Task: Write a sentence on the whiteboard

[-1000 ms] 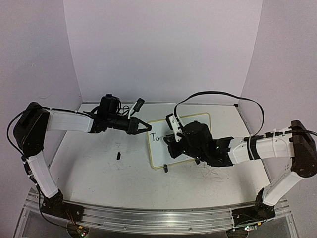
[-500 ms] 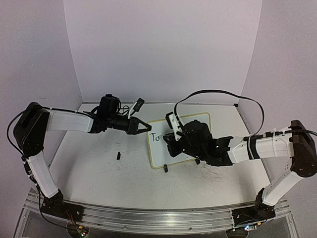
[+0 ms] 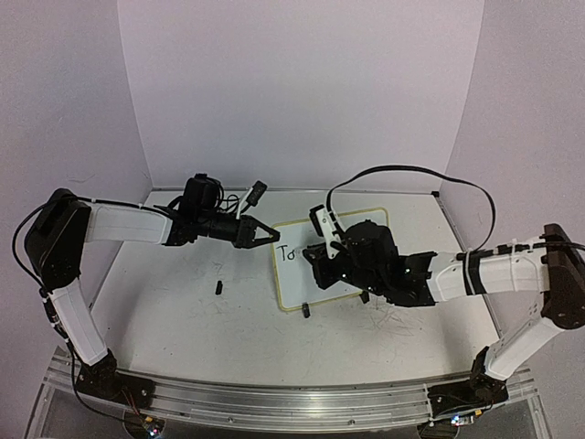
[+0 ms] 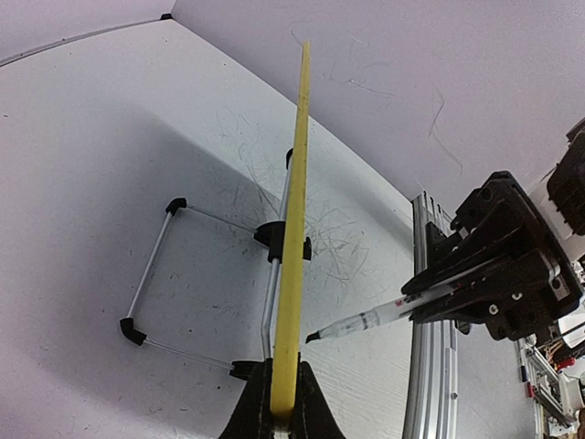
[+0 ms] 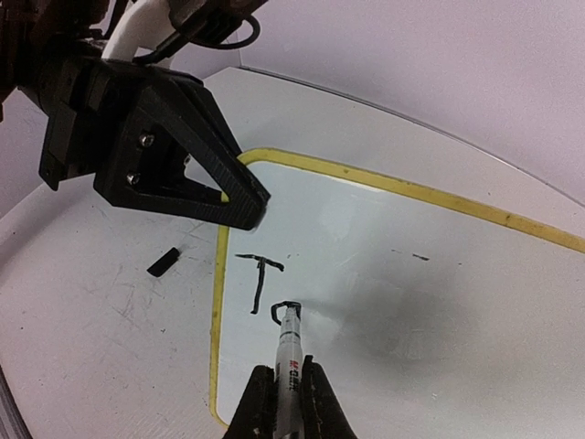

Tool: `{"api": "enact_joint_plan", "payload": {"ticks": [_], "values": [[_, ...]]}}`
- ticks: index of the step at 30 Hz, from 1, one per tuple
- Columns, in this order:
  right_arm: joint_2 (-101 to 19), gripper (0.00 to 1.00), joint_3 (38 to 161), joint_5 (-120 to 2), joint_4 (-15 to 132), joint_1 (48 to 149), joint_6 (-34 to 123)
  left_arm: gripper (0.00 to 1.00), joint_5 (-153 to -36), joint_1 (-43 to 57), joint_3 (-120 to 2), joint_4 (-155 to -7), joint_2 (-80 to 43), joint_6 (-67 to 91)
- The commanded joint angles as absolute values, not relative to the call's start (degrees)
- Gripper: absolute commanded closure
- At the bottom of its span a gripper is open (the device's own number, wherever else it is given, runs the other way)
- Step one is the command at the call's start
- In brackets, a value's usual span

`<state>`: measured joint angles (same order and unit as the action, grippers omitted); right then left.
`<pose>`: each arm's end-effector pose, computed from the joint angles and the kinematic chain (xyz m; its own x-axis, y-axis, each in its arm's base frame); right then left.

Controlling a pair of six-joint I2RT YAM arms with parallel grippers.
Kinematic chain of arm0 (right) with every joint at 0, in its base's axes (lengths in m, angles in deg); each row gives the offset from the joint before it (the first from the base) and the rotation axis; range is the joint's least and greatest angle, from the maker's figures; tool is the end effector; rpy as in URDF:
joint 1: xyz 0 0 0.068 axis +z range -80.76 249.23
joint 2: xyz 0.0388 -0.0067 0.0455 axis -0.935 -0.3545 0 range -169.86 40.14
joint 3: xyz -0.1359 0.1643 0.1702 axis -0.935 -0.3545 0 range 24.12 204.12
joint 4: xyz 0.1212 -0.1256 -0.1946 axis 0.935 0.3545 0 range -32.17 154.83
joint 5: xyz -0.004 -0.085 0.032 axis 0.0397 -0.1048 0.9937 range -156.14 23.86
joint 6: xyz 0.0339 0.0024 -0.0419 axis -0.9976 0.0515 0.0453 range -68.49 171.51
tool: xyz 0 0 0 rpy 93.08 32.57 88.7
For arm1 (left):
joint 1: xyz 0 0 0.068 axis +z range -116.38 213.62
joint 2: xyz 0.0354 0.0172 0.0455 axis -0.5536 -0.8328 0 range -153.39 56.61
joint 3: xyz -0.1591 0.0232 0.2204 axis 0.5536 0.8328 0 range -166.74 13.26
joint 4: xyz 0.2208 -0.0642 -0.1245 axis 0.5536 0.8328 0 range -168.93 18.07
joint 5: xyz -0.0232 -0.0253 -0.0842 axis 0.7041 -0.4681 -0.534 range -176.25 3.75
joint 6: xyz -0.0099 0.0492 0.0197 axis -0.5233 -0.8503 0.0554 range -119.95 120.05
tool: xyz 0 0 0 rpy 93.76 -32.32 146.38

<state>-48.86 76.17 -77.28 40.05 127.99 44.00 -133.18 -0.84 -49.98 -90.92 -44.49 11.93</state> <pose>0.1875 0.2958 0.2424 -0.2661 -0.1915 -0.9447 -0.7156 0.6959 0.0605 0.3065 -0.2418 0.2267 -0.5432 0.2022 -0.8149 0.8344 0.2378 -0.4972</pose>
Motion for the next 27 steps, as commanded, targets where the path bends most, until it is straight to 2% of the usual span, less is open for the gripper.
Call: {"api": "enact_joint_plan", "payload": {"ticks": [1, 27], "values": [[-43.7, 1.0, 74.6, -78.3, 38.2, 126.2, 44.3, 1.0, -133.4, -1.0, -49.8, -91.4, -41.6, 10.7], [-47.2, 1.0, 76.0, -72.4, 39.9, 125.8, 45.4, 1.0, -133.4, -1.0, -49.9, -91.4, -42.1, 10.6]]}}
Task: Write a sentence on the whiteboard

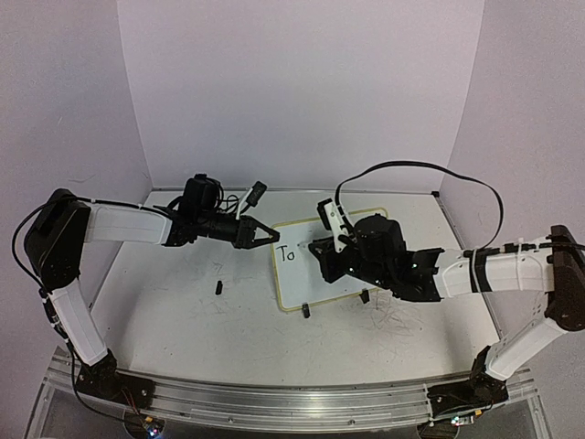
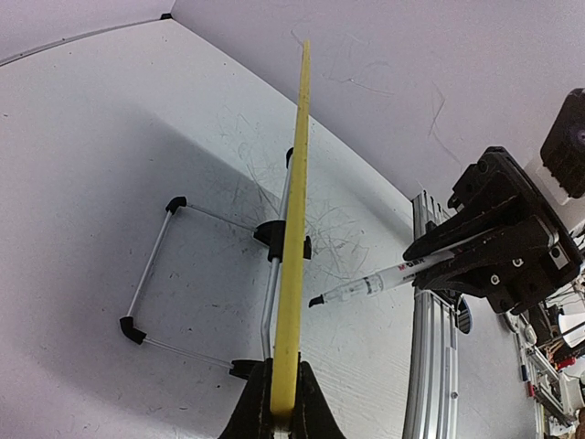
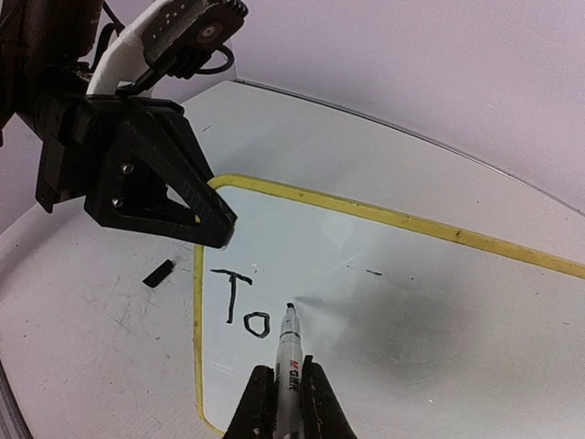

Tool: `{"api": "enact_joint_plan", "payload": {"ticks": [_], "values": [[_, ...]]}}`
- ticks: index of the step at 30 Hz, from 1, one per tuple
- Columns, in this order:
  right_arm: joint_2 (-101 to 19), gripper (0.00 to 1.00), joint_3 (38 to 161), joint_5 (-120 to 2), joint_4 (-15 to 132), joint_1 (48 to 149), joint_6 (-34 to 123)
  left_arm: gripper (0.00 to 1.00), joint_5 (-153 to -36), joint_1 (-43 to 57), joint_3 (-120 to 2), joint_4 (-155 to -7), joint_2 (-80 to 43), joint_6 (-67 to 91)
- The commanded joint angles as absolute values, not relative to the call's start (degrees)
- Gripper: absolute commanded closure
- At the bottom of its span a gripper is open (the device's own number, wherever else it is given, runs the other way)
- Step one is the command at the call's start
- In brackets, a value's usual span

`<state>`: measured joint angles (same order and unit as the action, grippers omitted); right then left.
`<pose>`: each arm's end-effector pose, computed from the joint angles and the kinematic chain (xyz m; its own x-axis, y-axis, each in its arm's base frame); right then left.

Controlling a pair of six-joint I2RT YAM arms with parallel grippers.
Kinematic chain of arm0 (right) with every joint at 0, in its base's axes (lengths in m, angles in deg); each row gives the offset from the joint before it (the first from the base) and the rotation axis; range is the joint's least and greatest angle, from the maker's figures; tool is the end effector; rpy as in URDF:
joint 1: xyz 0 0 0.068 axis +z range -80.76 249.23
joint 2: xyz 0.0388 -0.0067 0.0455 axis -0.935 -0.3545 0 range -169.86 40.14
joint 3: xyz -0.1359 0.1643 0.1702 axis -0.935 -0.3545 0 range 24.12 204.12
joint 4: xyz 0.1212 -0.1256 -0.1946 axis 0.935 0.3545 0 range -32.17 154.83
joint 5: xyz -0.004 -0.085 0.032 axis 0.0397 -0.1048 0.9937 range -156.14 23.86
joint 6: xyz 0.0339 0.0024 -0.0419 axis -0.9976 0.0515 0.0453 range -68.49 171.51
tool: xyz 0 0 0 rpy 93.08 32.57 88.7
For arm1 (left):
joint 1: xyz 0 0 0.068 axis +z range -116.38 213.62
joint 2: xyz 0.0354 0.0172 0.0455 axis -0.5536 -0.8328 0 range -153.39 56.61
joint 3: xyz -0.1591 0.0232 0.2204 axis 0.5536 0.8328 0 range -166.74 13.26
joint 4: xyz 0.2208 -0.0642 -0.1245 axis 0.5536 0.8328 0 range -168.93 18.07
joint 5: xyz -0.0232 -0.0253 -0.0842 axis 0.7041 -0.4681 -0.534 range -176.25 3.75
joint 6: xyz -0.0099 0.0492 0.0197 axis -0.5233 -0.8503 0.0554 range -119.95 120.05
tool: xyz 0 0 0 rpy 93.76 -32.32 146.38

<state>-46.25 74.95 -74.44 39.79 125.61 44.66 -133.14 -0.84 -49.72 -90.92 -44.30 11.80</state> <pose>0.1935 0.2817 0.2504 -0.2546 -0.1699 -0.9520 -0.7226 0.6877 0.0705 0.3057 -0.2412 0.2265 -0.5421 0.2032 -0.8154 0.8351 0.2384 -0.4958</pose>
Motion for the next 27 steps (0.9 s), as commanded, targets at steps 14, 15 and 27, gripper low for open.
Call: {"api": "enact_joint_plan", "payload": {"ticks": [14, 15, 27], "values": [[-48.0, 1.0, 76.6, -76.2, 41.7, 125.8, 44.0, 1.0, -133.5, -1.0, -49.9, -91.4, -42.2, 10.6], [-48.0, 1.0, 76.6, -76.0, 41.7, 125.8, 44.0, 1.0, -133.5, -1.0, -49.9, -91.4, -42.2, 10.6], [-47.8, 1.0, 76.3, -77.7, 40.4, 125.8, 43.9, 1.0, -133.6, -1.0, -50.0, -91.3, -42.3, 10.6]]}}
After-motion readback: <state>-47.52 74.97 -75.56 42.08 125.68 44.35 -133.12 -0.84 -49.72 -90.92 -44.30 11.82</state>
